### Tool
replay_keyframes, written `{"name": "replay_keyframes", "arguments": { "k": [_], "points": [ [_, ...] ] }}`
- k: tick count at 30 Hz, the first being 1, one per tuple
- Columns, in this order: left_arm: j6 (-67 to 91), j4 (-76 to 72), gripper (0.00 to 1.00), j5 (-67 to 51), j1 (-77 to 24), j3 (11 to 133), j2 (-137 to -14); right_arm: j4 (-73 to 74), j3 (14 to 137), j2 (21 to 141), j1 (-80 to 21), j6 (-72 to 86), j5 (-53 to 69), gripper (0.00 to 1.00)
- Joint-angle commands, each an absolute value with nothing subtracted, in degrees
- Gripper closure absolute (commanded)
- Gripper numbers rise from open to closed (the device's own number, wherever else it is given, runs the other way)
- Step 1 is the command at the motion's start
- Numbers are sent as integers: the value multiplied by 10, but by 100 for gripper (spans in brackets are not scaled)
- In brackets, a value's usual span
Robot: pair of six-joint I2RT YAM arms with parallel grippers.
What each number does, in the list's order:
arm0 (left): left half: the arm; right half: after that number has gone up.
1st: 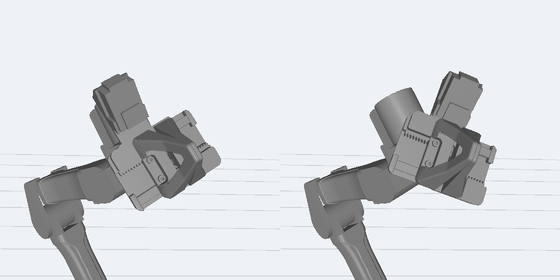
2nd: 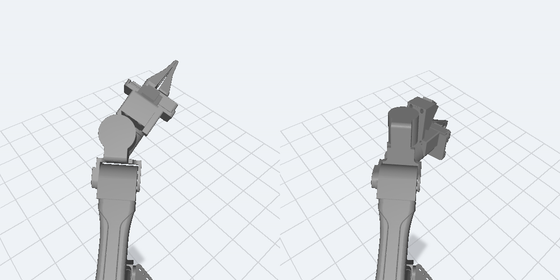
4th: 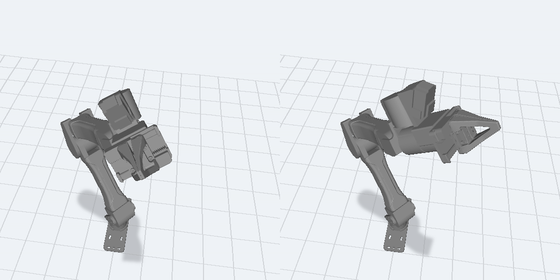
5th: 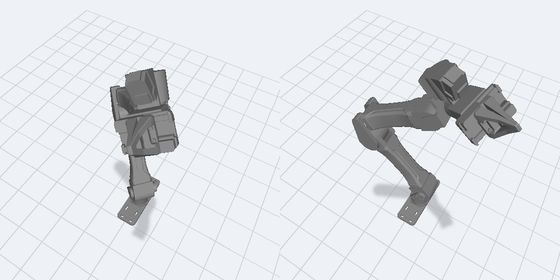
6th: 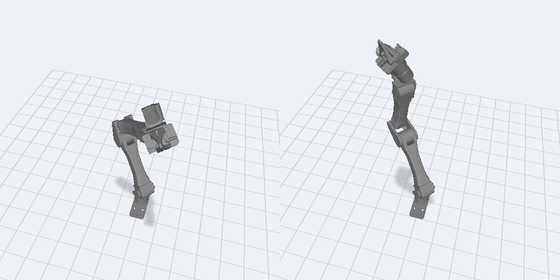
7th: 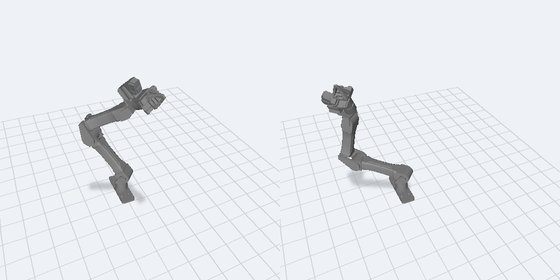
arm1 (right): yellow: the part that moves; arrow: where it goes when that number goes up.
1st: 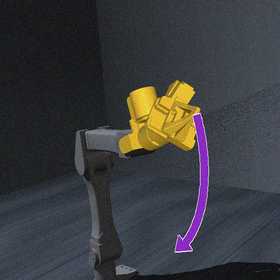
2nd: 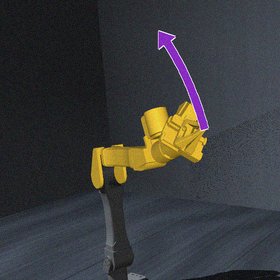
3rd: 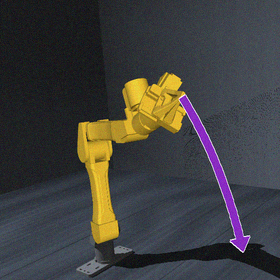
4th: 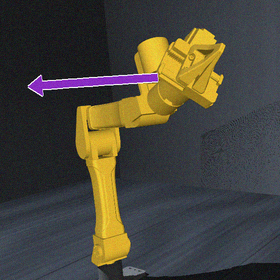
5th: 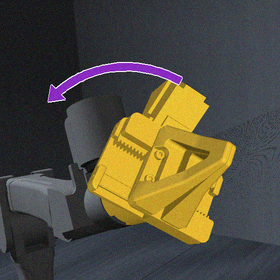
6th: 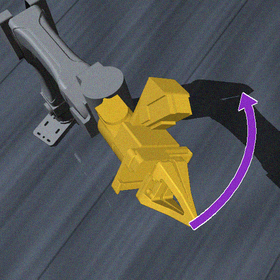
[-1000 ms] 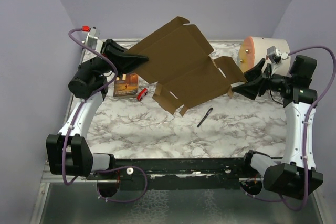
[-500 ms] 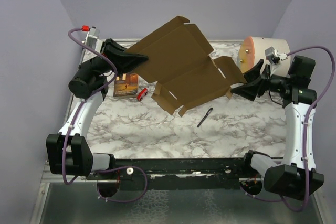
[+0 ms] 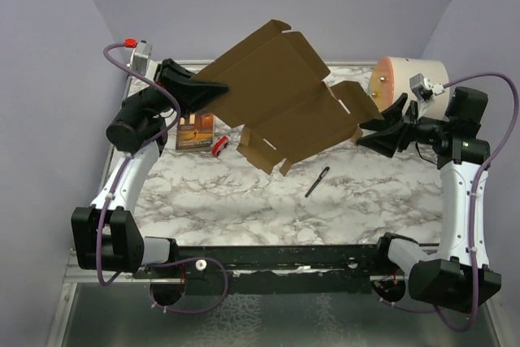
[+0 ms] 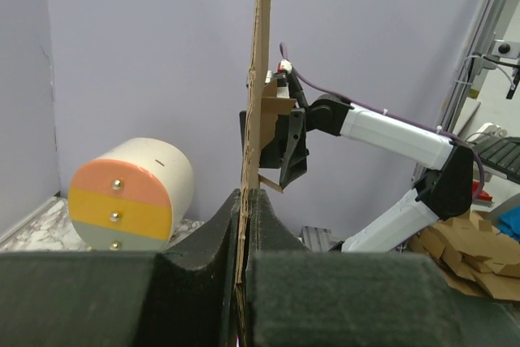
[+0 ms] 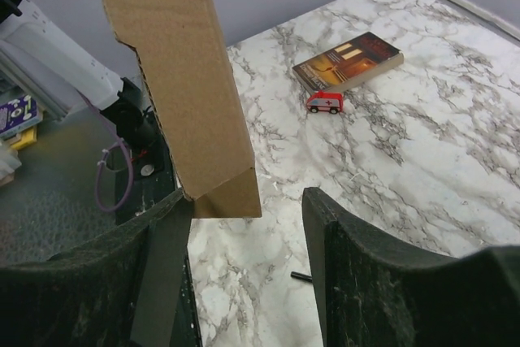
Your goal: Fold the paper box
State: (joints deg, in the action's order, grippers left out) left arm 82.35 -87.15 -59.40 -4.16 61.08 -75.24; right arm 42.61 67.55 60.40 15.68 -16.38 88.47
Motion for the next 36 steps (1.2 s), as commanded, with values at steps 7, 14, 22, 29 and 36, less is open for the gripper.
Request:
{"name": "replay_keyframes", "arguments": {
  "k": [7, 14, 22, 29, 36],
  "points": [
    [850, -950, 100, -556, -38, 628, -757, 439, 682, 594, 147, -171, 1045, 57],
    [853, -950, 100, -559, -38, 628, -756, 444, 686, 593, 146, -176, 1044, 62],
    [805, -881, 100, -566, -28, 629, -735, 337, 621, 543, 146, -110, 947, 39],
    [824, -865, 100, -543, 19, 629, -745, 446, 659, 543, 147, -231, 781, 24],
    [894, -921, 100, -536, 42, 651, -784, 301, 674, 612, 148, -58, 721, 20]
  ]
}}
